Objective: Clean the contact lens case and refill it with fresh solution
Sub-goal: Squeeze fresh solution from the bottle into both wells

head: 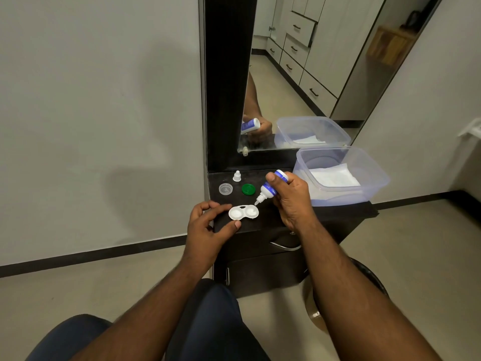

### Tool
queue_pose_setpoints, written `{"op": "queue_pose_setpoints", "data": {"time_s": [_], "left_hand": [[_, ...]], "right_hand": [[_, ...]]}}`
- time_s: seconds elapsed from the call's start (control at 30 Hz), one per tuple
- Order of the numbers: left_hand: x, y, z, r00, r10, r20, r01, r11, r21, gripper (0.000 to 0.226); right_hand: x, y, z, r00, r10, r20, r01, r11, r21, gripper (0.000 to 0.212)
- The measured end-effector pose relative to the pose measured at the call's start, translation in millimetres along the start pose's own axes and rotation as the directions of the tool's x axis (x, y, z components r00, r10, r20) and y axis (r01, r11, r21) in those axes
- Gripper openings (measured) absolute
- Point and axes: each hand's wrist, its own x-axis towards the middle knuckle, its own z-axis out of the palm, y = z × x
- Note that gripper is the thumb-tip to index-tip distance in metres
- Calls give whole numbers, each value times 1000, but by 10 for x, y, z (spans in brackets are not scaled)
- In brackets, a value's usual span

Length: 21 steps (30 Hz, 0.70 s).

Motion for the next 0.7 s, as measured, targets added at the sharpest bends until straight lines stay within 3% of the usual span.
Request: {"op": "queue_pose_setpoints", "data": {"time_s": [0.7], "left_hand": [[0,-12,-1,1000,9,-3,-9,1000,1,37]], "right_hand": [[-31,-50,-15,999,31,-43,-30,999,33,17]]}}
